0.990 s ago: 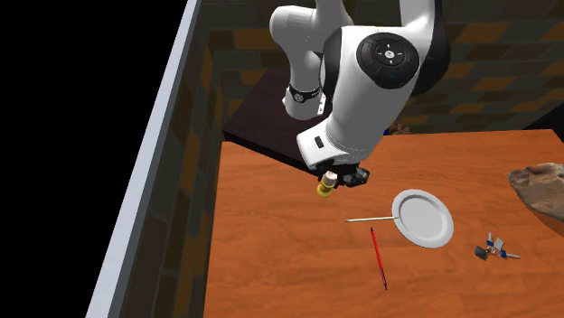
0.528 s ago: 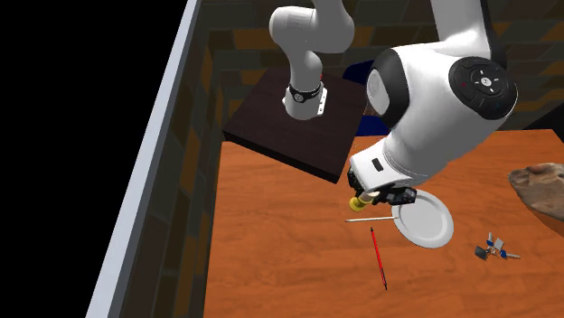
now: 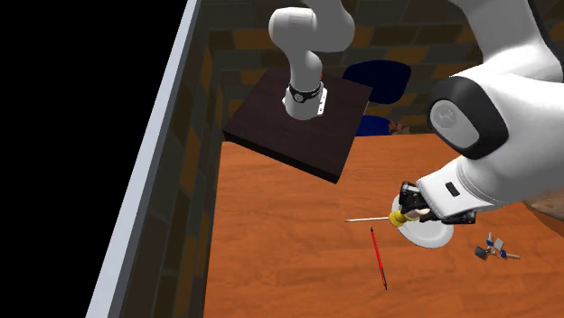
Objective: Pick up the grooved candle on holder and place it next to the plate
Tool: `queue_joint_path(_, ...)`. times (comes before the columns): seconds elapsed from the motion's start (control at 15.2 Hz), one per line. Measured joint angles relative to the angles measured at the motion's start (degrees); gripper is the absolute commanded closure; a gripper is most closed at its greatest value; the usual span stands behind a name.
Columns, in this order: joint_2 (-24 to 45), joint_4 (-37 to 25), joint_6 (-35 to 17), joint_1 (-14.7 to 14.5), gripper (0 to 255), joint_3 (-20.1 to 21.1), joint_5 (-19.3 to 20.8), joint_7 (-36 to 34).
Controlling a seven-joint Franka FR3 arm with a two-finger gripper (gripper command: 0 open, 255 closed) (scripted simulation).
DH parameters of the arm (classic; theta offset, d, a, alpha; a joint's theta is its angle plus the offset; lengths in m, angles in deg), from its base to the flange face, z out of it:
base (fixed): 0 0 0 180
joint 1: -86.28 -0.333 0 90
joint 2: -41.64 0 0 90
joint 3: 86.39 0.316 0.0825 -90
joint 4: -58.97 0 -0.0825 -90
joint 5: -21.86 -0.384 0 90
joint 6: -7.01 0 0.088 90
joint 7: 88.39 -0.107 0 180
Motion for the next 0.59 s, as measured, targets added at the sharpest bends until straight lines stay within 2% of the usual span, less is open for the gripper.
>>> queue_joint_path(0.2, 5.2, -6.0, 1.8, -2.8, 255, 0.6, 3.1, -4.5)
queue_joint_path(0.59, 16.4, -21.2, 7.5, -10.4, 255, 0.4, 8.9, -11.9)
